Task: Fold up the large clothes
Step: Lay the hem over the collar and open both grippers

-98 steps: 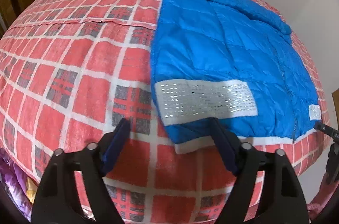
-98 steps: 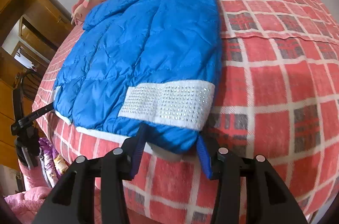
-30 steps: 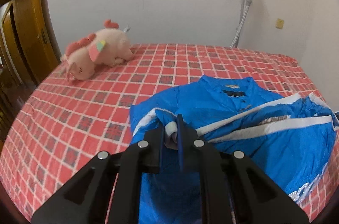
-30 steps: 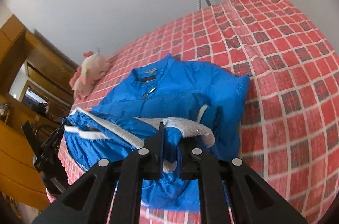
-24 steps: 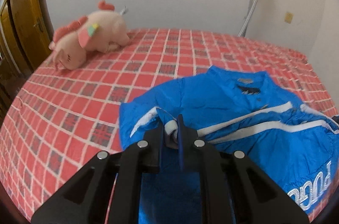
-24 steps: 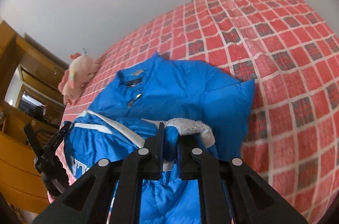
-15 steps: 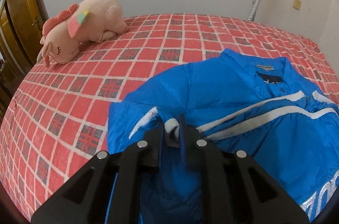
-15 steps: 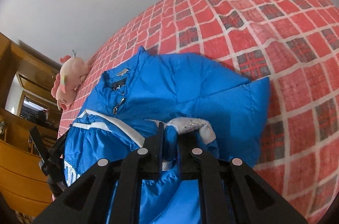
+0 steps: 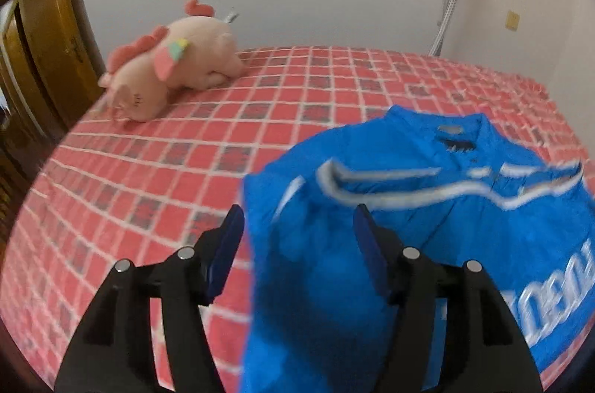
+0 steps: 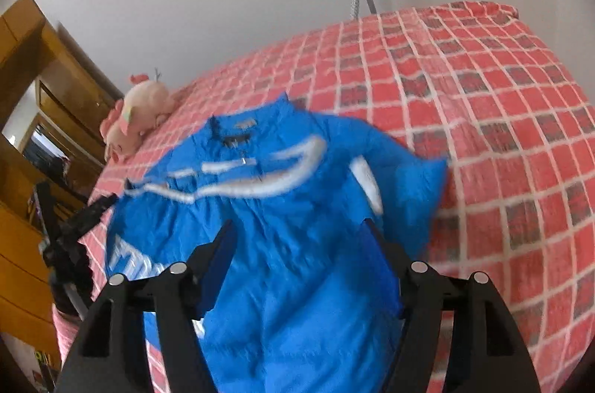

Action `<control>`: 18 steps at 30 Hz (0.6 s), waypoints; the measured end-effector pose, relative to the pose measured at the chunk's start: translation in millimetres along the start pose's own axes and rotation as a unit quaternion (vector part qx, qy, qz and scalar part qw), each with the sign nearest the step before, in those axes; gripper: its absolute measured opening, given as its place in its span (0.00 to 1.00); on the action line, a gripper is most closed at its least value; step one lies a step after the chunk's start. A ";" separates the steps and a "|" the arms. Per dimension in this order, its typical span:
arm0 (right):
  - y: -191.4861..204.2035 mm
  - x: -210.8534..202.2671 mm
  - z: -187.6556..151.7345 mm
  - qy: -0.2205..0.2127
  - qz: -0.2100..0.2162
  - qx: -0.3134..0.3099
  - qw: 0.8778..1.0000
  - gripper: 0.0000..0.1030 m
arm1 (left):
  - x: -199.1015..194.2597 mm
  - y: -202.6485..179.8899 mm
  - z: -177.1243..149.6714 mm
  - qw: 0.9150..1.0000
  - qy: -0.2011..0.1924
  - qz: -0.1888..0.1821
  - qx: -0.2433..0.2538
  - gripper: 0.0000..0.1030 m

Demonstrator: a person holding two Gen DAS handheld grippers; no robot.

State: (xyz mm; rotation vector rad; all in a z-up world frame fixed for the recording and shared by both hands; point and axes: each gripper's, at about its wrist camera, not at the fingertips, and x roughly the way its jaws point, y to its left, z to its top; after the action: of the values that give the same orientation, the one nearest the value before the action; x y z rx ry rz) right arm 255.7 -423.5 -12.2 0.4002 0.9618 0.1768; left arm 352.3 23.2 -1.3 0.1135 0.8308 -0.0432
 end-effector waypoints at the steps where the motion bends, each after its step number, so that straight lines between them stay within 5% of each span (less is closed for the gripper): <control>1: -0.1 1.5 -3.3 0.004 -0.006 -0.006 1.000 0.68 | -1.1 2.8 -3.6 1.000 0.003 -0.001 0.002 0.59; 5: -0.8 19.6 -14.5 0.029 -0.027 -0.024 0.999 0.71 | 7.6 6.0 -25.4 1.000 0.026 -0.001 0.017 0.72; 7: 1.9 31.6 -19.8 0.045 -0.031 -0.030 0.998 0.60 | 12.8 2.9 -31.2 0.999 0.031 0.000 0.025 0.71; 8: 2.8 36.7 -21.7 0.047 -0.040 -0.030 0.998 0.54 | 13.4 1.3 -34.0 0.999 0.031 0.002 0.028 0.66; 12: 5.7 31.0 -24.1 0.024 -0.056 -0.032 0.998 0.23 | 13.9 -9.9 -39.0 0.999 0.032 -0.017 0.032 0.20; 14: 5.8 22.6 -24.3 0.014 -0.050 -0.030 0.998 0.15 | 9.0 -15.9 -39.3 0.999 0.019 -0.008 0.039 0.10; 18: 9.1 0.6 -19.2 -0.015 -0.027 -0.027 0.999 0.09 | -7.0 -10.5 -35.1 1.000 -0.015 -0.017 0.014 0.06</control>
State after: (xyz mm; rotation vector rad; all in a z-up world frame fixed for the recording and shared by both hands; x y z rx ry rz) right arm 240.5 -410.1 -18.7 0.3256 0.9356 0.1467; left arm 321.0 16.9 -20.4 0.1246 0.8022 -0.0886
